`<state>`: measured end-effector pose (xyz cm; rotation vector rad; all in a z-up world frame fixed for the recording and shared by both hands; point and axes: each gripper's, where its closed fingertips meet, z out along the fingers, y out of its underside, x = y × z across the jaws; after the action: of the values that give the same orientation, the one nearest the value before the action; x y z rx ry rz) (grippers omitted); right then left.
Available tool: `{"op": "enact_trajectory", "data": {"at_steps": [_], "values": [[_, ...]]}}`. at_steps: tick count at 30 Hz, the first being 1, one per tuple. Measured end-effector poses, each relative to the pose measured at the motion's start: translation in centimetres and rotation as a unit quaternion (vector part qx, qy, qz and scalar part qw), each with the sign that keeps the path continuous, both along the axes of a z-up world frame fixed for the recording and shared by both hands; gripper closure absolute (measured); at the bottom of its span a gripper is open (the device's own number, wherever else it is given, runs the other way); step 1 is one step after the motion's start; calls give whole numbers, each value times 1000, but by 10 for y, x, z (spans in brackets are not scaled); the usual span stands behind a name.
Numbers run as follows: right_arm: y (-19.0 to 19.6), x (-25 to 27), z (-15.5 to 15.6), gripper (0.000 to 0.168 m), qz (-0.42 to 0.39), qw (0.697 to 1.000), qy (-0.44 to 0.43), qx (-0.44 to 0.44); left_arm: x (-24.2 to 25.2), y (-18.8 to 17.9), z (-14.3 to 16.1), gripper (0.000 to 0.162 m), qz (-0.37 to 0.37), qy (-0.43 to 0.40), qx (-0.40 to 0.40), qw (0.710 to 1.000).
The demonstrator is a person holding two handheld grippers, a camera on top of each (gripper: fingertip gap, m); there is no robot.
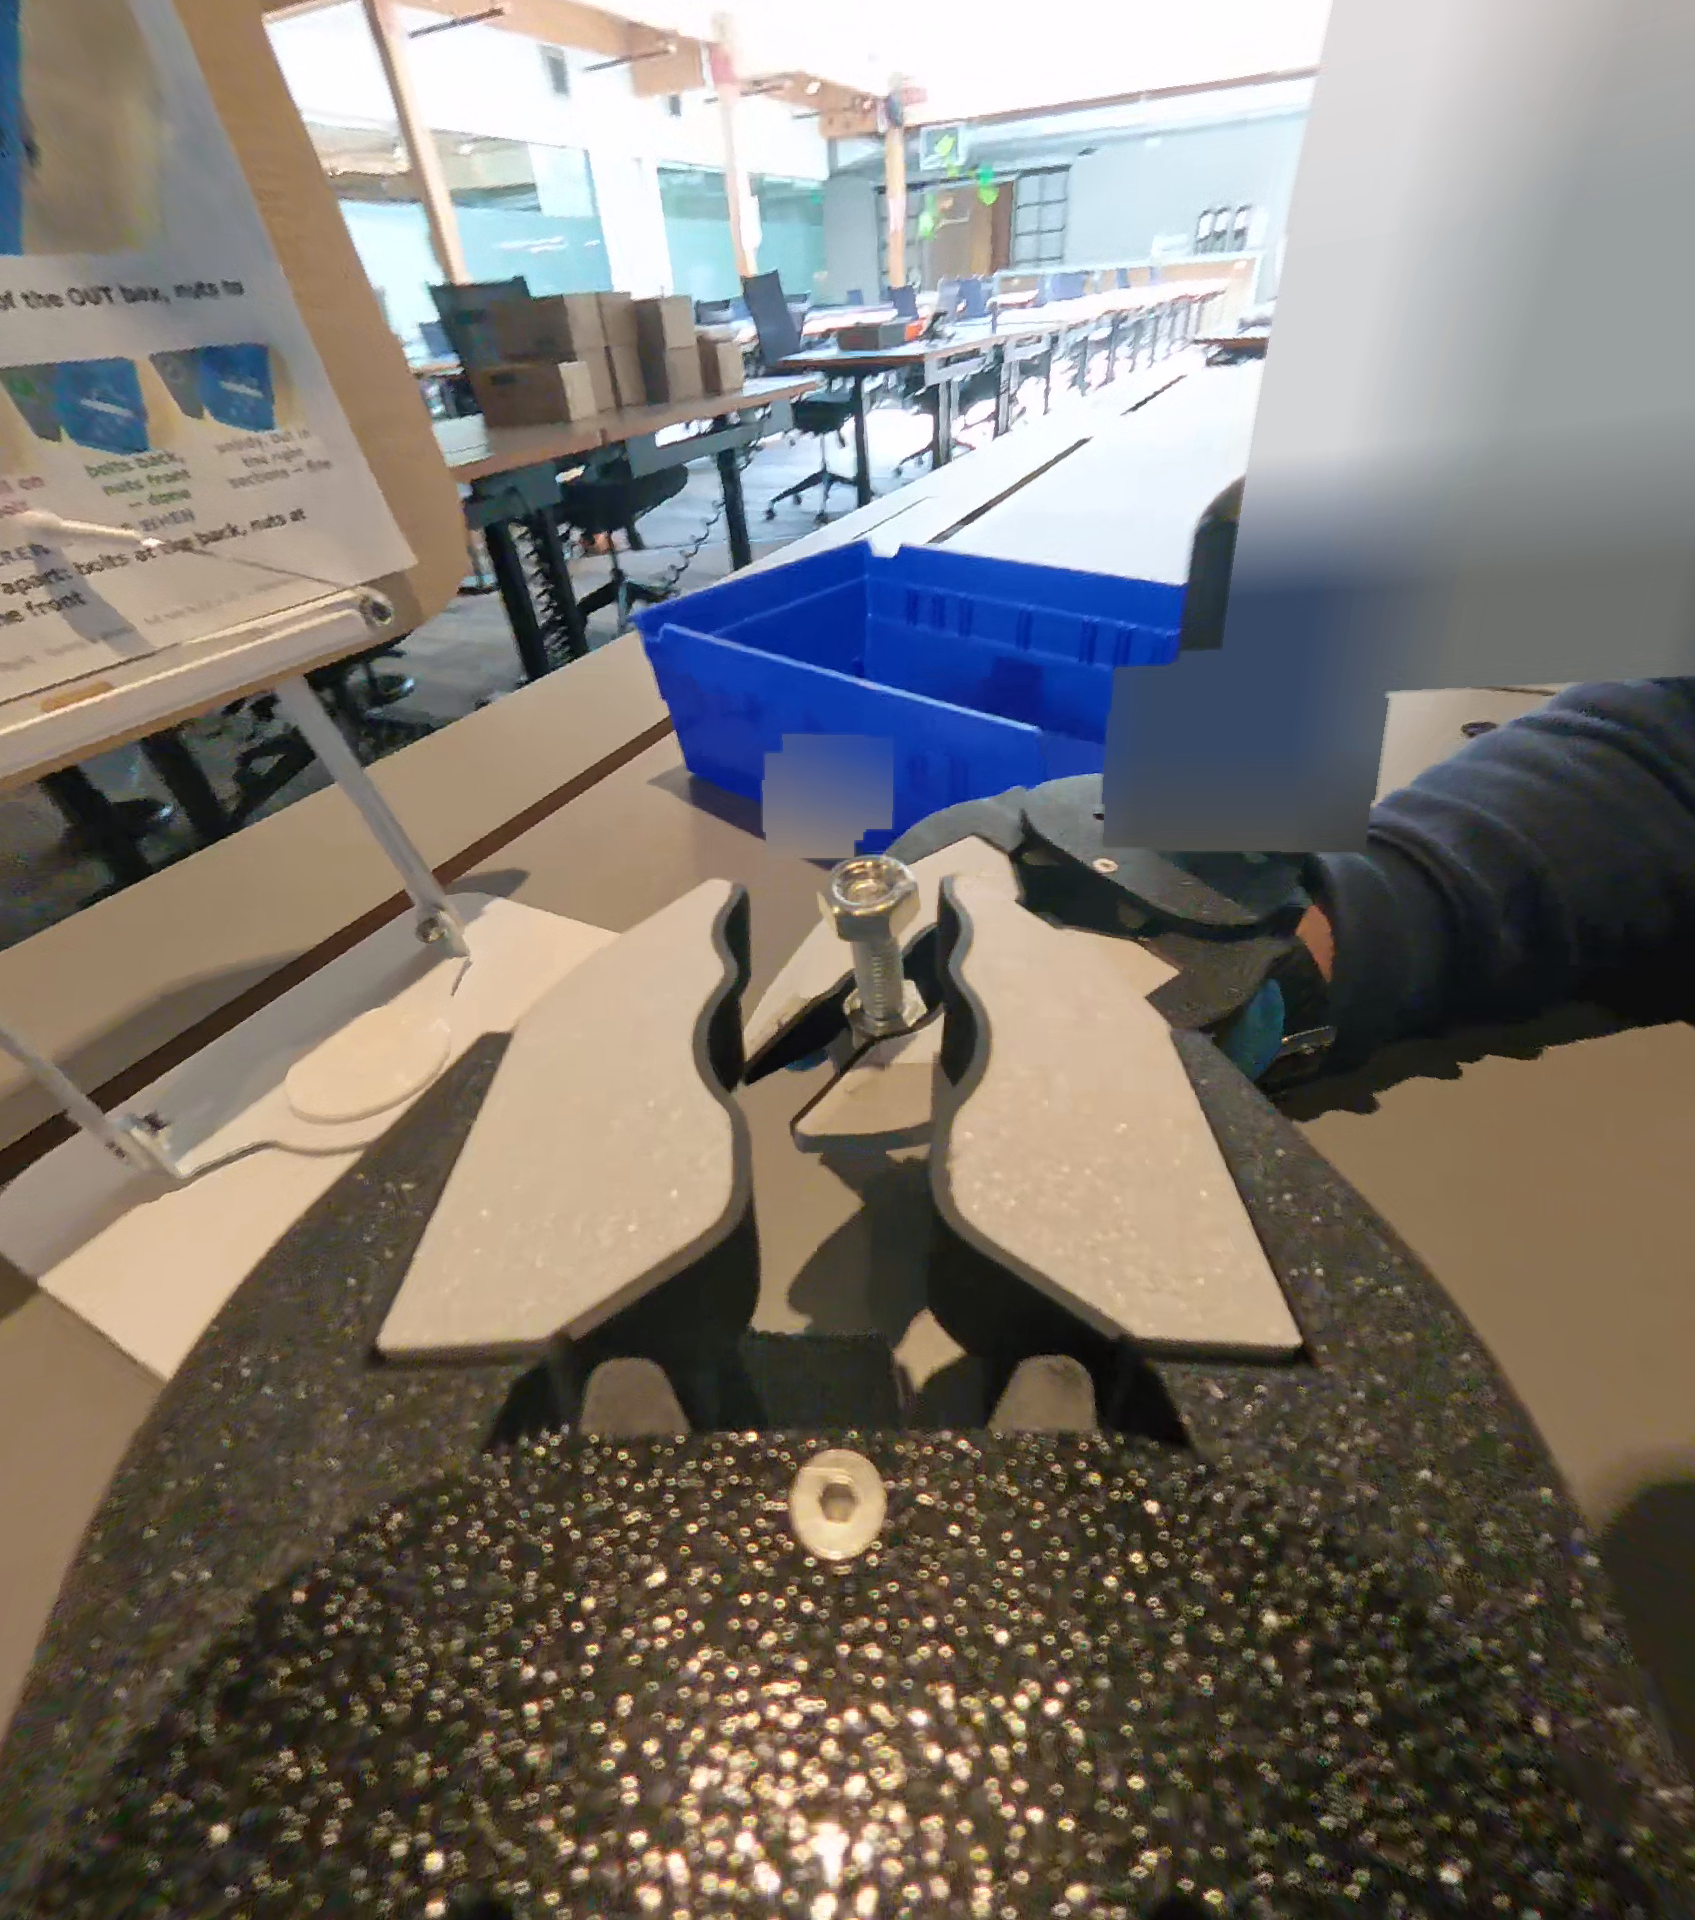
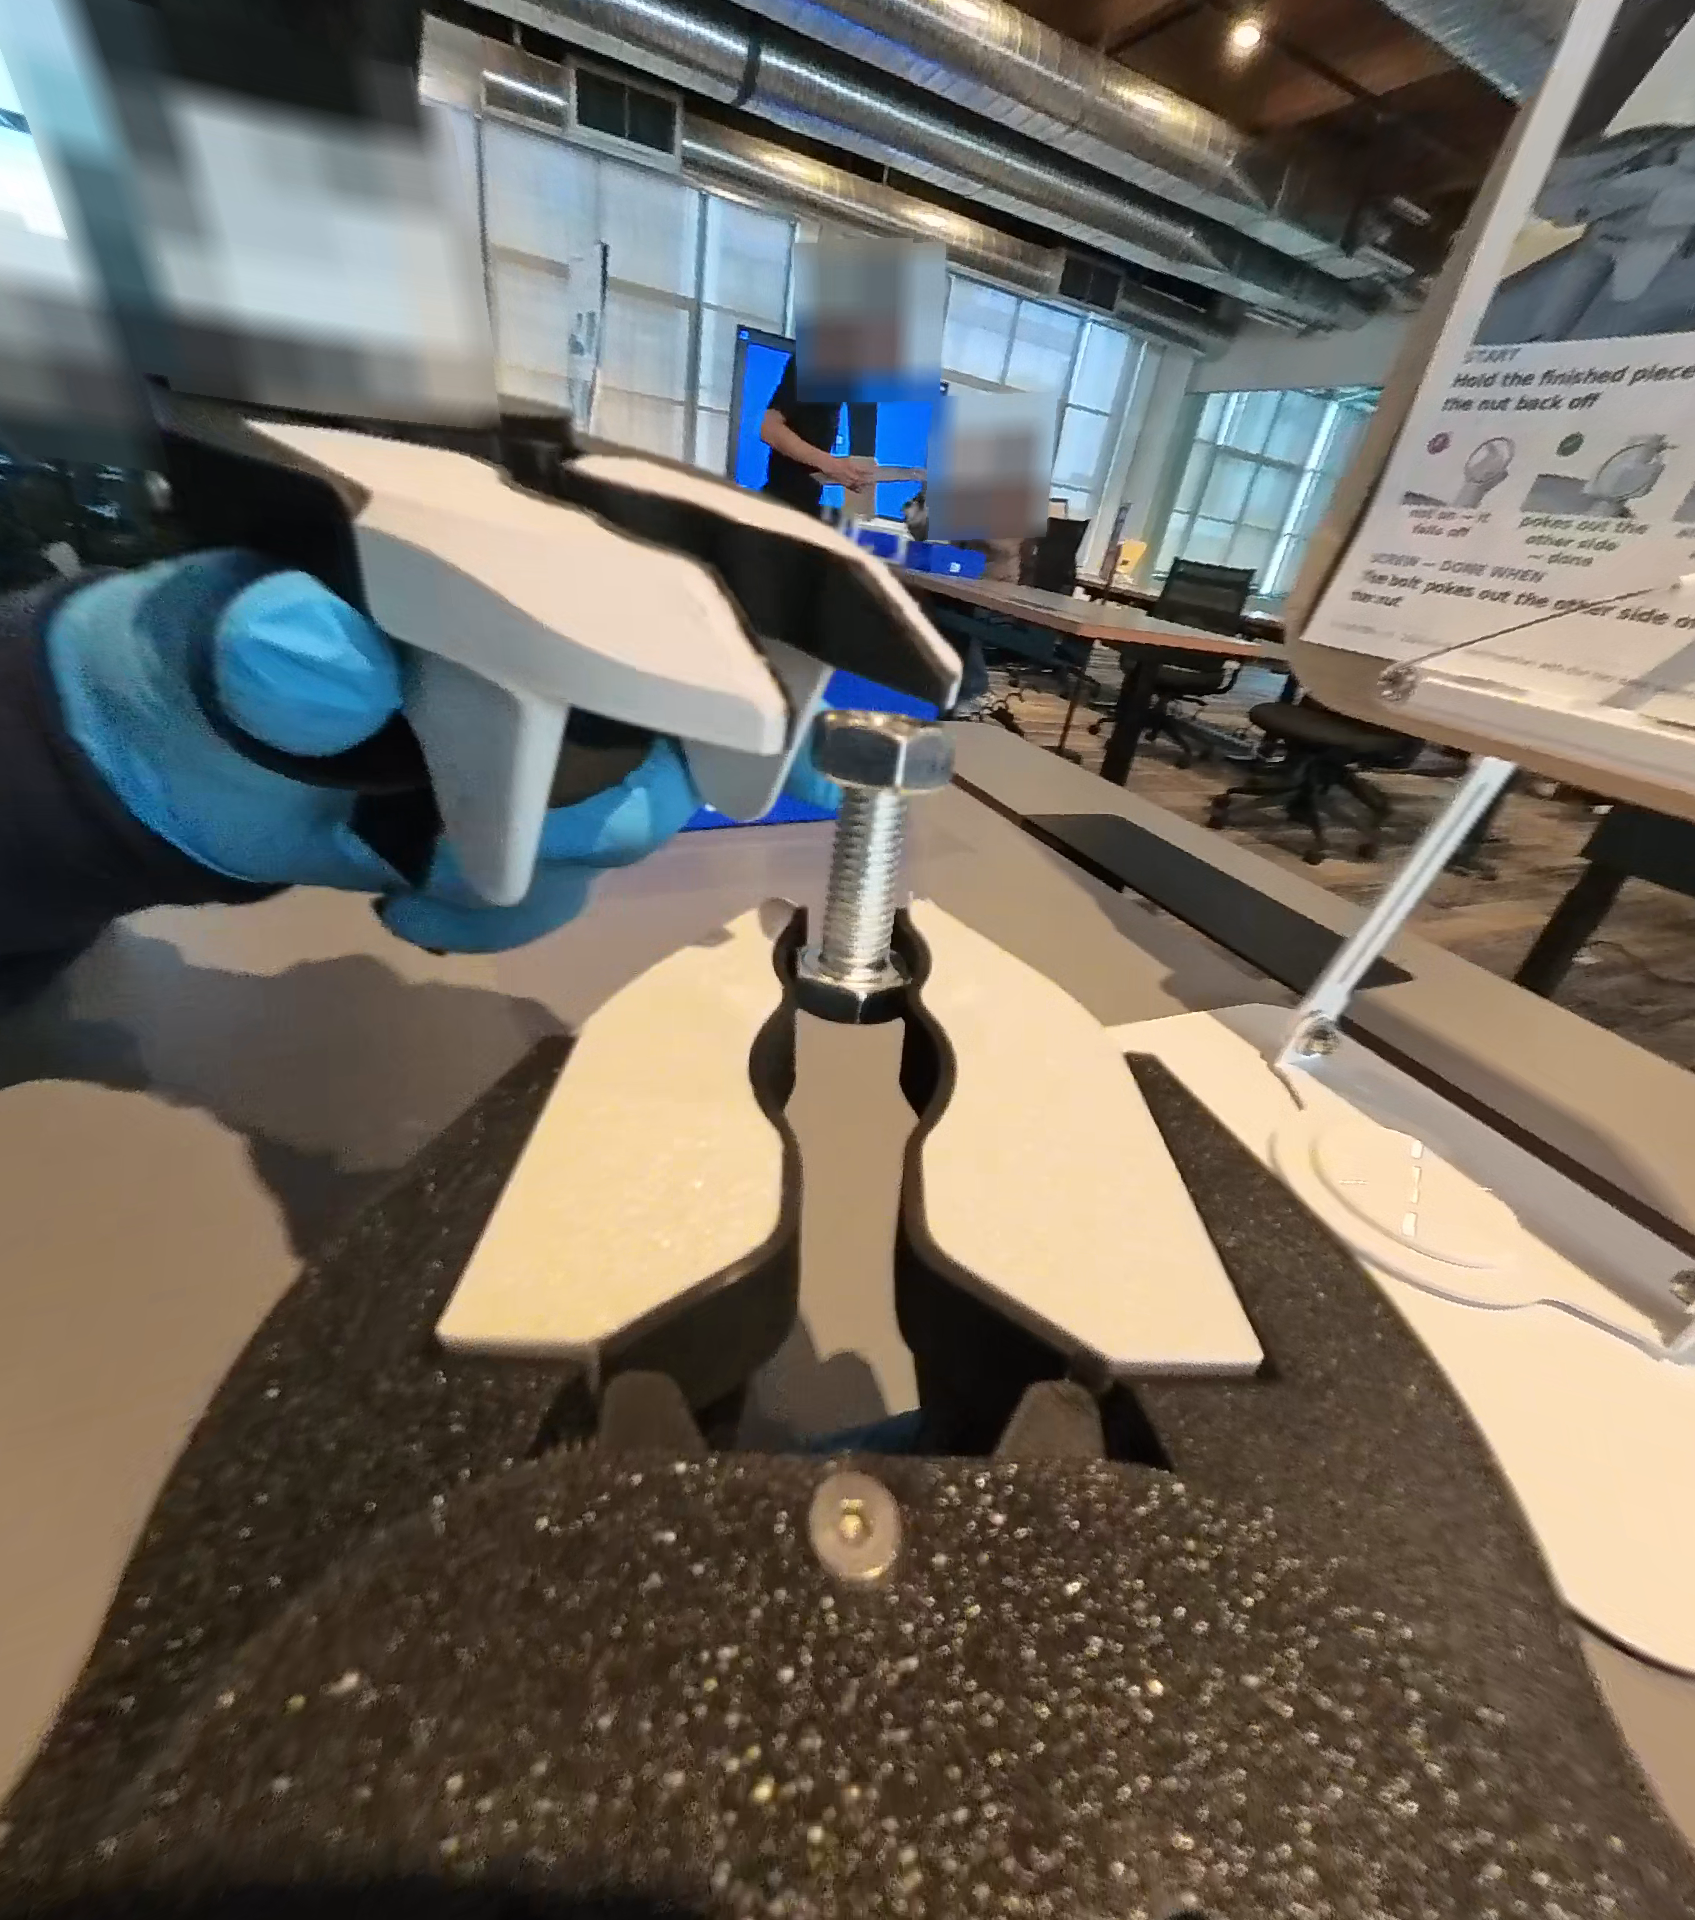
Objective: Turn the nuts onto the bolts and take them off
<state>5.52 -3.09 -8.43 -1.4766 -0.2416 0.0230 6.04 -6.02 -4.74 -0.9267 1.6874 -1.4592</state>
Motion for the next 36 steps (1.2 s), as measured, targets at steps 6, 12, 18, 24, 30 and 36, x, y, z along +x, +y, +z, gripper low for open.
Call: {"op": "enact_trajectory", "data": {"at_steps": [6,12,18,24,30,36], "values": [[0,8,2,154,-53,998,-45,12,6,-3,-1,130,78,6,31,996],[-1,4,1,154,-42,998,-45,12,6,-9,-1,145,82,-7,38,996],[-6,-13,2,154,51,999,5,8,-1,-18,0,145,6,-37,80,996],[-11,-30,3,154,120,992,32,4,-14,-21,0,129,-76,-66,74,992],[-6,-12,2,154,62,998,24,2,-3,-12,9,122,-6,-55,37,998],[-1,-5,-5,154,22,1000,-3,-11,4,-14,-5,130,42,-22,85,995]]}}
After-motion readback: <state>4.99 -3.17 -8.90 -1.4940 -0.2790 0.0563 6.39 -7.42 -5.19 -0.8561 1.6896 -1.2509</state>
